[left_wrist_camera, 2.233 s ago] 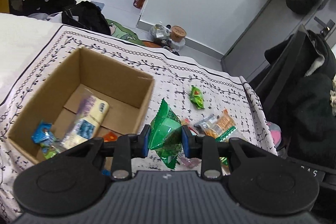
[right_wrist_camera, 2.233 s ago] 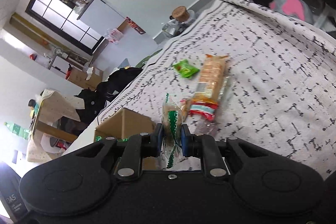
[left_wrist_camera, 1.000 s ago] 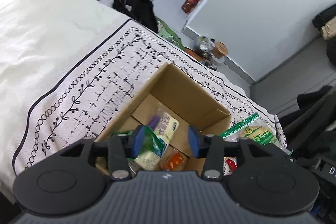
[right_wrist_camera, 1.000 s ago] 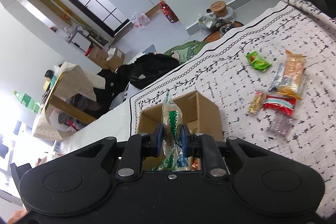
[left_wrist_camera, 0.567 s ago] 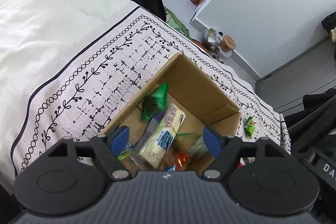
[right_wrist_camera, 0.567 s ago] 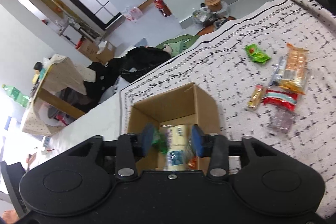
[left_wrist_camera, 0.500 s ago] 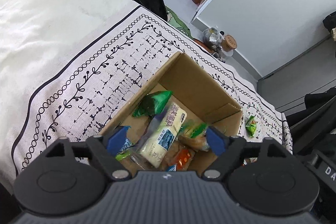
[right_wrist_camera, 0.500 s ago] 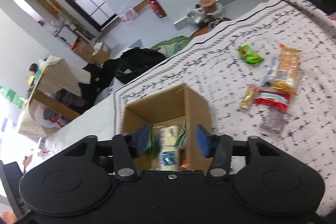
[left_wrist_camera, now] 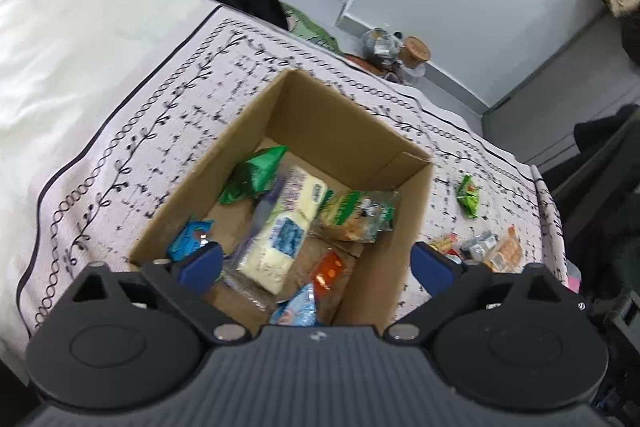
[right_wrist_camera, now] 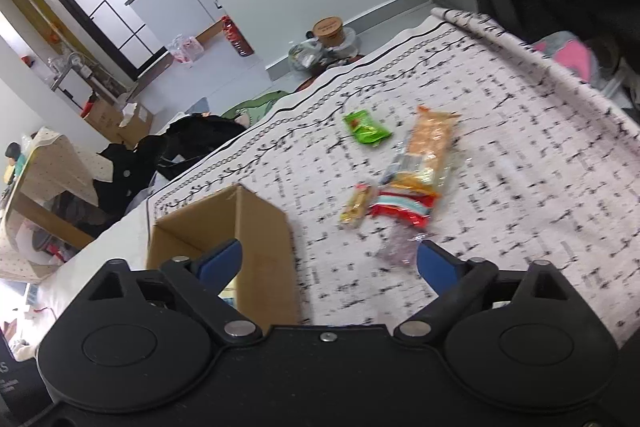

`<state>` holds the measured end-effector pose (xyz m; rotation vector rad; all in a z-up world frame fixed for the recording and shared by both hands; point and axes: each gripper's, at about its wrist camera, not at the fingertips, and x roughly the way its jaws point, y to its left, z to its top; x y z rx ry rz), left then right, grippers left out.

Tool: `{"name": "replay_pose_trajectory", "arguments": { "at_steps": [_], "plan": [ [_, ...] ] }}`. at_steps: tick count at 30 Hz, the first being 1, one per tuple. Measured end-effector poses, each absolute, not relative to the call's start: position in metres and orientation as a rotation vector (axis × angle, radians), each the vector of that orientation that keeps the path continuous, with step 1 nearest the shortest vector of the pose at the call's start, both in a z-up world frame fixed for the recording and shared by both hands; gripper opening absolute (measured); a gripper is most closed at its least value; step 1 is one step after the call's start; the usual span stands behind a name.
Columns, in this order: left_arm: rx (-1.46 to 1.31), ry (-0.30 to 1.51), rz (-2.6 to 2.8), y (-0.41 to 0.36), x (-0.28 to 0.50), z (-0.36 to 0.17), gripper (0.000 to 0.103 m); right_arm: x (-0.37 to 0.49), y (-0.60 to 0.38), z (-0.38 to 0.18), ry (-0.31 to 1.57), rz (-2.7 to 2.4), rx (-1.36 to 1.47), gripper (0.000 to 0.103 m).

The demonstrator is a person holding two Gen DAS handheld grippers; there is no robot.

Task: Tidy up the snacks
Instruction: 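Carry both packets over the box and open both tools to drop them, then move both open tools back over the remaining snacks on the cloth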

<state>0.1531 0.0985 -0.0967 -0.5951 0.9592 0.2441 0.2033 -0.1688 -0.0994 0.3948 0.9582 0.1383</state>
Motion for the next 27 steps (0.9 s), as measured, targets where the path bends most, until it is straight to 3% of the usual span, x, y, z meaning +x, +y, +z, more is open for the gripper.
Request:
{"name": "replay_pose_trajectory", "arguments": {
  "at_steps": [7, 27],
  "plan": [
    [-0.522, 0.92, 0.165, 0.073, 0.154, -0.082, 0.103, 0.196, -0.198, -0.101, 0.948, 0.132, 0.402, 0.103],
    [-0.266, 0.944, 0.076, 0.009, 0.183, -0.059, 0.103, 0.204, -0.275, -0.114, 0.94, 0.097, 0.452, 0.103]
  ]
}}
